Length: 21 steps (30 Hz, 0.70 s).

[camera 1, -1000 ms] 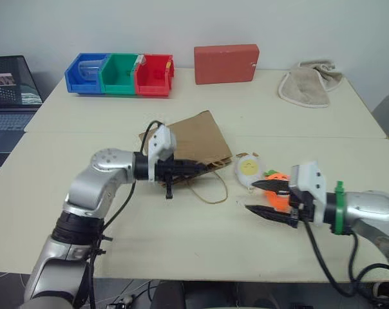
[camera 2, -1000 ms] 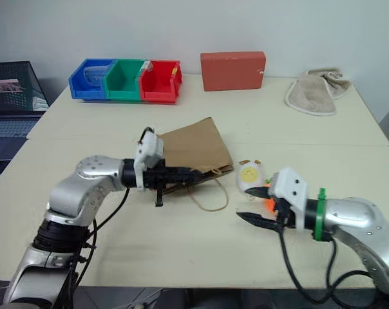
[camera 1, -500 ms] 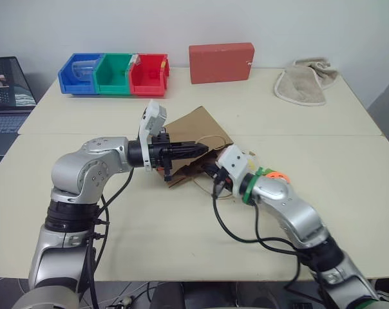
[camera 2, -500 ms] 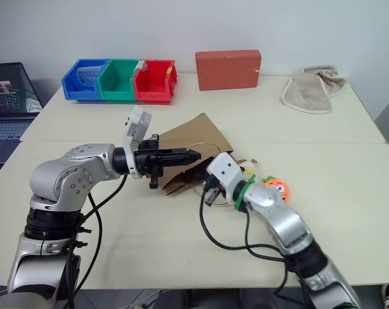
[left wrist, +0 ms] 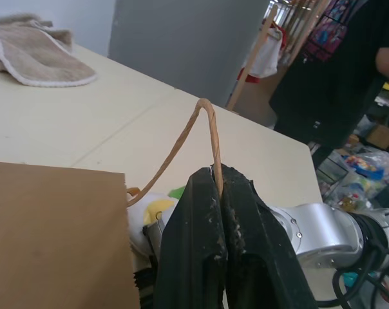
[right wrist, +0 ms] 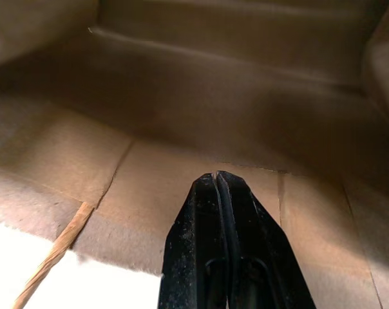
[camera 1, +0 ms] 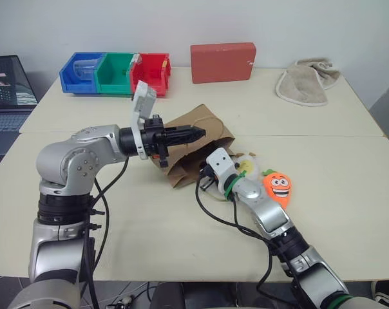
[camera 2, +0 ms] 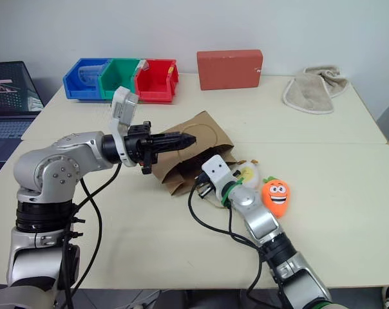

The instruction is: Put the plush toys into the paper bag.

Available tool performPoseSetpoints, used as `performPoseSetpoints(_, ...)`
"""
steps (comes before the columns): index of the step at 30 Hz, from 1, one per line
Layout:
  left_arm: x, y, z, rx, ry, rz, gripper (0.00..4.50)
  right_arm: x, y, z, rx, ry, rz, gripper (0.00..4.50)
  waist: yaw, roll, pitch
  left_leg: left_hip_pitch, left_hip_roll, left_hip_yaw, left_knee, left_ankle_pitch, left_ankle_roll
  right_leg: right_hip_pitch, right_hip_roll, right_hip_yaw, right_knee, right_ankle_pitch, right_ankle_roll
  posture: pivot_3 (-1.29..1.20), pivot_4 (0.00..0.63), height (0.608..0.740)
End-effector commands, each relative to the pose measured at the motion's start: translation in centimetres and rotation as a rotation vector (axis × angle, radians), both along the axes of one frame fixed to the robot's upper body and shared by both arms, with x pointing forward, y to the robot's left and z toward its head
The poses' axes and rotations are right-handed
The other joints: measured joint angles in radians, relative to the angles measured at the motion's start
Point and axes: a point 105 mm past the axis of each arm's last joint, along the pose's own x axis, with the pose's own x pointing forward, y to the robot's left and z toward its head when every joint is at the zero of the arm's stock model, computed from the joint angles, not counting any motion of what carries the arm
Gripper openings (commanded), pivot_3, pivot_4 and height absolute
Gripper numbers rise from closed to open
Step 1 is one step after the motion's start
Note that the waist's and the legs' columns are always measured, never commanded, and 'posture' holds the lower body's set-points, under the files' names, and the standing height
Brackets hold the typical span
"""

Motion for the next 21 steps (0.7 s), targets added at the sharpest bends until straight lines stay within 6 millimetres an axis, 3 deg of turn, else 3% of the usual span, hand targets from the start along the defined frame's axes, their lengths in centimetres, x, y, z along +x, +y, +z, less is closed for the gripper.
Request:
performPoseSetpoints(1, 0.1, 1.0, 2.8, -0.026, -0.105, 0.034, 0.00, 0.2, 0.1, 0.2, 0.008, -0.005, -0.008, 0.03, 0.000, 0.000, 0.000, 0.000, 0.000, 0.000, 0.000, 0.000, -0.001, 0.000, 0.000, 0.000, 0.000, 0.000, 0.000, 0.00, 0.150, 0.740)
performPoseSetpoints(6, 1.0, 1.3, 6.7, 0.050, -0.440, 0.144, 0.00, 0.1, 0.7, 0.1, 0.009, 0.011, 0.005, 0.03, 0.001, 0.000, 0.000, 0.000, 0.000, 0.000, -0.001, 0.002, -0.004, 0.000, 0.000, 0.000, 0.000, 0.000, 0.000, 0.00, 0.150, 0.740)
performPoseSetpoints(9, 1.1, 1.2, 8.0, 0.087, -0.575, 0.188, 0.00, 0.1, 0.9, 0.2, 0.011, 0.010, 0.013, 0.03, 0.001, 0.000, 0.000, 0.000, 0.000, 0.000, -0.002, 0.002, -0.004, 0.000, 0.000, 0.000, -0.001, 0.000, 0.000, 0.00, 0.150, 0.740)
performPoseSetpoints(12, 1.3, 1.4, 7.8, 0.115, -0.624, 0.219, 0.00, 0.0, 1.0, 0.2, 0.011, 0.014, 0.022, 0.03, 0.000, 0.000, 0.000, 0.000, 0.000, 0.000, -0.003, 0.002, -0.004, -0.001, 0.000, 0.000, 0.000, 0.000, 0.000, 0.00, 0.150, 0.740)
performPoseSetpoints(21, 1.0, 1.8, 4.1, 0.166, -0.503, 0.192, 0.00, 0.2, 1.5, 0.7, 0.029, 0.013, 0.033, 0.03, -0.006, 0.000, 0.000, -0.001, 0.000, 0.001, -0.003, 0.002, -0.003, -0.002, 0.000, 0.001, 0.000, 0.000, 0.000, 0.00, 0.150, 0.740)
